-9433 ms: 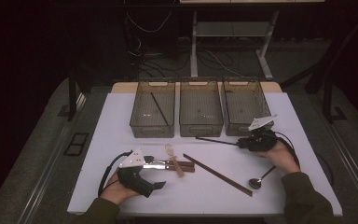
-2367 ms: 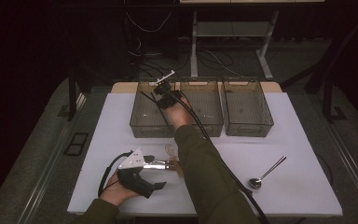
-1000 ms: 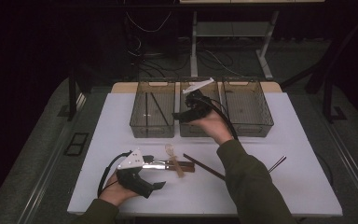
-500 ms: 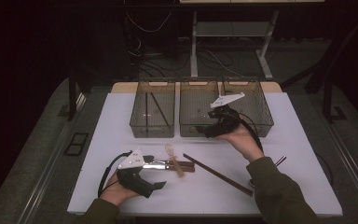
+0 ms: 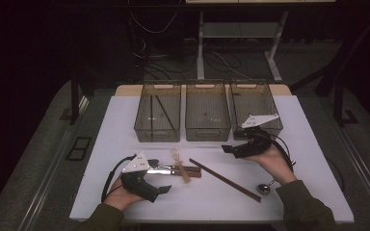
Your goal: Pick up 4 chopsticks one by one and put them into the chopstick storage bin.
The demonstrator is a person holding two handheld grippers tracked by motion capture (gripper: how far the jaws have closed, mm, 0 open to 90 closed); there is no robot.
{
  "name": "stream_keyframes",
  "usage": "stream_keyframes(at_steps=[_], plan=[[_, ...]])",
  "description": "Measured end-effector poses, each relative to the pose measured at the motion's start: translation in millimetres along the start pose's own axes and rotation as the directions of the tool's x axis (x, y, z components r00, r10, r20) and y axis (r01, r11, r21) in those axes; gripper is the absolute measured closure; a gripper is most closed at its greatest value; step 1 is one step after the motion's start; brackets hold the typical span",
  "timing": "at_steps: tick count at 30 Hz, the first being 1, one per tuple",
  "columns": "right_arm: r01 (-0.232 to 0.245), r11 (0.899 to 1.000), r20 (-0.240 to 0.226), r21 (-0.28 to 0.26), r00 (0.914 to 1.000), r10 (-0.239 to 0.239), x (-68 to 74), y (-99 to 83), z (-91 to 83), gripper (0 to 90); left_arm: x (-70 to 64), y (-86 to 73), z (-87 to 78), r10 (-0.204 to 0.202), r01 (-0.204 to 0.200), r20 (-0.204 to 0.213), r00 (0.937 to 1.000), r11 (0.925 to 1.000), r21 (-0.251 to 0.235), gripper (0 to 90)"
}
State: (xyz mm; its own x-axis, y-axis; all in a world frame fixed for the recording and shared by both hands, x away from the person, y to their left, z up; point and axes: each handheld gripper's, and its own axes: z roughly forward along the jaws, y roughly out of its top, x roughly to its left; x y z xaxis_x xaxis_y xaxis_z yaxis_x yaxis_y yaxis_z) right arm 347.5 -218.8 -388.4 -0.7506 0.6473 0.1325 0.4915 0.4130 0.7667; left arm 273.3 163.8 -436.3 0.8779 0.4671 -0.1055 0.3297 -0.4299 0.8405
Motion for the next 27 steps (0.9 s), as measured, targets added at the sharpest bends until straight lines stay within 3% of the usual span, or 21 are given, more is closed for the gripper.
stream_keyframes(at_steps=[5, 10, 19, 27], plan=[[-0.007, 1.000, -0.016, -0.006, 0.9998, 0.007, -0.7, -12.7, -10.1, 24.7, 0.2, -0.2, -0.4, -0.001, 0.001, -0.004, 1.0000, 1.0000, 0.001, 0.0], [0.011, 1.000, -0.026, -0.008, 0.9996, -0.011, 4.2, -25.5, -20.1, 31.6, 0.1, -1.4, -0.3, -0.004, 0.004, -0.008, 1.0000, 1.0000, 0.000, 0.0], [-0.022, 1.000, -0.042, -0.006, 0.9989, 0.022, 14.6, -48.3, -36.6, 35.2, 0.3, -2.0, -0.4, -0.007, 0.007, -0.012, 0.9999, 0.9999, 0.008, 0.0], [-0.014, 1.000, -0.066, 0.027, 0.9977, 0.015, 23.9, -63.0, -39.4, 45.5, 0.0, -1.4, -0.8, -0.010, 0.010, -0.016, 0.9998, 0.9999, 0.001, 0.0]])
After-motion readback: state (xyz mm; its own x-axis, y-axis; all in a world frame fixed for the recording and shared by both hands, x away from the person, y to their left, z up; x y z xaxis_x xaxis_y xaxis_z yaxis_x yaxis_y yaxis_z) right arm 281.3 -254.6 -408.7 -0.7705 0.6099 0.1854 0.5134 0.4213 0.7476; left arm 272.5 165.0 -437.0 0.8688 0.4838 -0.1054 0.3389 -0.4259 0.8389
